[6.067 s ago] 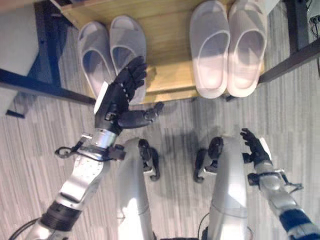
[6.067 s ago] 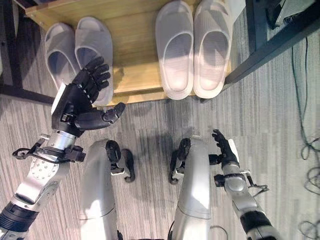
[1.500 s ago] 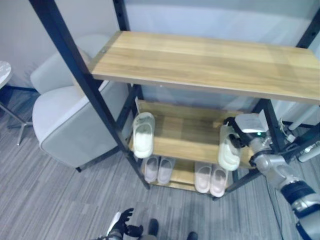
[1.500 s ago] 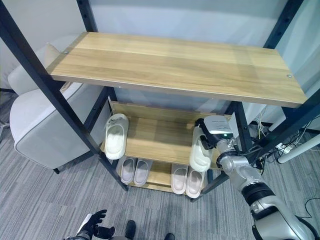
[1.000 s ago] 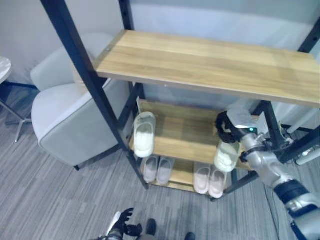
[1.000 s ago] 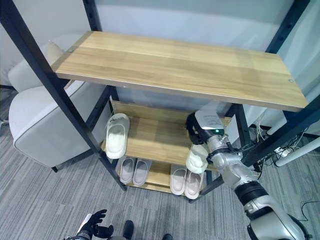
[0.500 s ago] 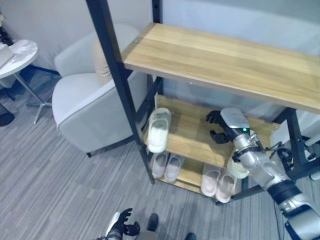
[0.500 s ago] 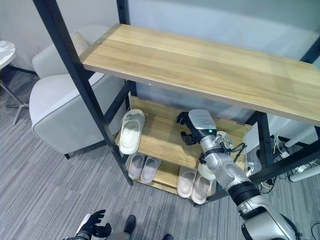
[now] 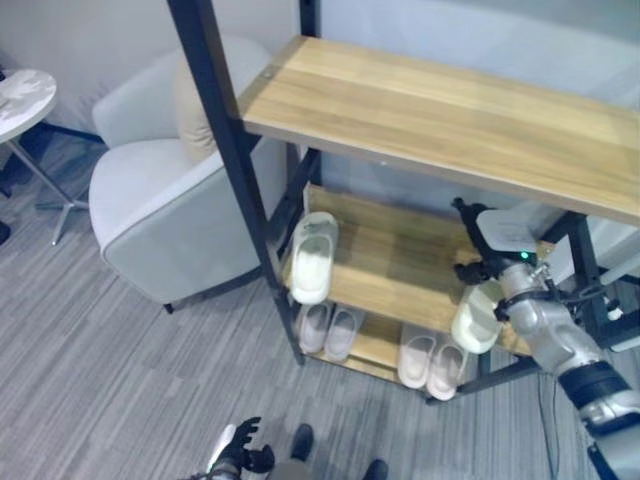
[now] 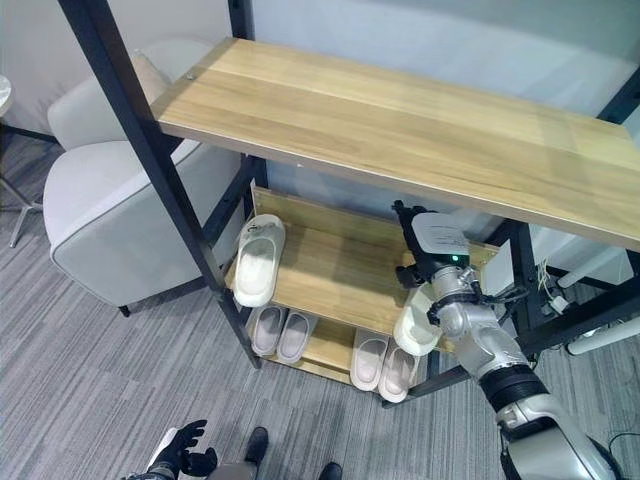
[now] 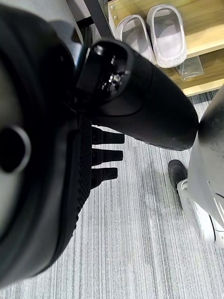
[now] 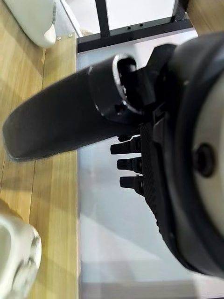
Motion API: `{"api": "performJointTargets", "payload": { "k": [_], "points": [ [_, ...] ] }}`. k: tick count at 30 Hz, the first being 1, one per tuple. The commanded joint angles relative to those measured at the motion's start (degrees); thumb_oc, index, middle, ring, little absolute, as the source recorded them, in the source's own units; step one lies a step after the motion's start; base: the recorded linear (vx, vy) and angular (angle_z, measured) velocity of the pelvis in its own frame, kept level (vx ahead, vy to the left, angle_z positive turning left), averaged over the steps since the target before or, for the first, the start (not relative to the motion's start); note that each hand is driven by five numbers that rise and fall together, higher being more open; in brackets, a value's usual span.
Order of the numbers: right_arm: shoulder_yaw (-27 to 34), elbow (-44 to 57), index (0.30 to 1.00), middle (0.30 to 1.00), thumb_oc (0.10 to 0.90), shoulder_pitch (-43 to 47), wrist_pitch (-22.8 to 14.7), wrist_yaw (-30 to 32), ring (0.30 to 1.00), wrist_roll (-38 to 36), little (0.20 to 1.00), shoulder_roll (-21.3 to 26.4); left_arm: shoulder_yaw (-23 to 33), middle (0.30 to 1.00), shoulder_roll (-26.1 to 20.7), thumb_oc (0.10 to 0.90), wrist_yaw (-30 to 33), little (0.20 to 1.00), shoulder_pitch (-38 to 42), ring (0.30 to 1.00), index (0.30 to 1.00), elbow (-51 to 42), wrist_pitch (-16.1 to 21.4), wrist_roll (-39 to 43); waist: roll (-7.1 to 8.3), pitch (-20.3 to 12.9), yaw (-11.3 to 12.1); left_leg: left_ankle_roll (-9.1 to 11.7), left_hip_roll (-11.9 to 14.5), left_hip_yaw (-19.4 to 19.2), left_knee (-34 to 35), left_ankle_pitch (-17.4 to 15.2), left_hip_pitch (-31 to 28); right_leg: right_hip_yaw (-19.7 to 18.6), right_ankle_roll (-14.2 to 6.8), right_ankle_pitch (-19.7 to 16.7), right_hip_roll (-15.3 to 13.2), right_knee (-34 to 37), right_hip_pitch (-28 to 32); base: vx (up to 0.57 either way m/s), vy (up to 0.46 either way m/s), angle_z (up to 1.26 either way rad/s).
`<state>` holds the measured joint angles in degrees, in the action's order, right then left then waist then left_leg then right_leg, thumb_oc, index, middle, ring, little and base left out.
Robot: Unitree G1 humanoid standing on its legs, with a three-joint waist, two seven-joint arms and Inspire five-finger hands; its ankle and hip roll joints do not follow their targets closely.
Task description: Arrange the slippers neatly on the shoe rack.
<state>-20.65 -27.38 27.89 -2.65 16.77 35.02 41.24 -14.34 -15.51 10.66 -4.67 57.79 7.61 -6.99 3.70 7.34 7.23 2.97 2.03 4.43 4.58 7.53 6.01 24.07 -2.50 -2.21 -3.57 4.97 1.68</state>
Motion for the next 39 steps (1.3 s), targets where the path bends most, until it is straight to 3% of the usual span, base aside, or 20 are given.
{"api": "performJointTargets", "payload": {
  "k": [1,17,19,20,21,33,39],
  "points": [
    [4.16,2.19,0.900,0.900,0.800,2.57,0.67,3.30,0.900,0.62,0.900,5.33,-3.45,0.900,0.89,0.800,-0.97,0.900,0.66,0.900,0.900,0.62,1.42,0.62,0.54,-2.65,-0.26,2.12,0.96,-3.29,0.42,-6.62,-3.20,-3.60,-5.14,4.58,-3.84,-0.35,1.72,0.00,0.003,-0.10],
    [2.60,-7.23,0.900,0.900,0.800,3.31,2.75,3.10,0.900,0.09,0.900,5.18,-4.72,0.900,0.74,0.800,-1.75,0.900,0.87,0.900,0.900,0.60,1.43,0.33,0.49,-1.62,-0.39,1.98,0.58,-3.32,0.42,-6.24,-2.01,-3.95,-5.18,4.22,-4.03,-0.36,0.58,0.00,0.002,-0.03],
    [1.15,-10.12,0.580,0.580,0.587,4.27,2.57,2.52,0.580,-1.14,0.580,4.16,-4.85,0.900,0.70,0.800,-1.73,0.900,1.01,0.900,0.900,0.69,1.49,0.51,0.50,-1.59,-0.14,1.97,0.51,-3.31,0.42,-6.20,-1.90,-3.90,-5.20,4.17,-4.09,-0.35,0.55,0.00,0.000,0.00],
    [0.66,-10.82,0.333,0.333,0.422,4.64,2.50,2.25,0.333,-1.50,0.333,3.90,-4.78,0.900,0.69,0.800,-1.72,0.900,1.06,0.900,0.900,0.67,1.50,0.61,0.49,-1.60,-0.11,1.98,0.47,-3.33,0.42,-6.16,-1.84,-3.90,-5.21,4.17,-4.10,-0.34,0.52,0.00,0.000,0.00],
    [-0.40,-12.44,0.300,0.300,0.400,5.19,2.40,1.62,0.300,-2.44,0.300,3.21,-4.98,0.900,0.71,0.800,-1.77,0.900,1.12,0.900,0.900,0.49,1.54,0.97,0.49,-1.58,0.11,2.00,0.43,-3.30,0.42,-6.13,-1.80,-3.81,-5.22,4.17,-4.14,-0.31,0.51,0.00,0.000,0.00],
    [0.09,-7.89,0.300,0.300,0.400,5.26,1.40,1.74,0.300,-4.24,0.300,1.19,-3.90,0.900,1.11,0.800,-1.27,0.900,0.84,0.900,0.900,0.89,1.53,2.08,0.68,-1.66,0.35,1.98,0.42,-3.08,0.42,-6.18,-1.89,-3.45,-5.28,4.10,-4.35,-0.38,0.78,0.00,0.000,0.01],
    [0.47,-2.09,0.300,0.300,0.400,7.24,0.34,2.95,0.300,-5.50,0.300,-2.06,-3.27,0.900,1.10,0.800,-1.09,0.900,0.55,0.900,0.900,2.09,1.33,2.22,1.22,-1.93,1.20,1.92,0.58,-3.26,0.42,-6.34,-2.21,-3.60,-5.20,4.09,-4.29,-0.40,0.84,0.00,0.000,0.00]
  ]
}}
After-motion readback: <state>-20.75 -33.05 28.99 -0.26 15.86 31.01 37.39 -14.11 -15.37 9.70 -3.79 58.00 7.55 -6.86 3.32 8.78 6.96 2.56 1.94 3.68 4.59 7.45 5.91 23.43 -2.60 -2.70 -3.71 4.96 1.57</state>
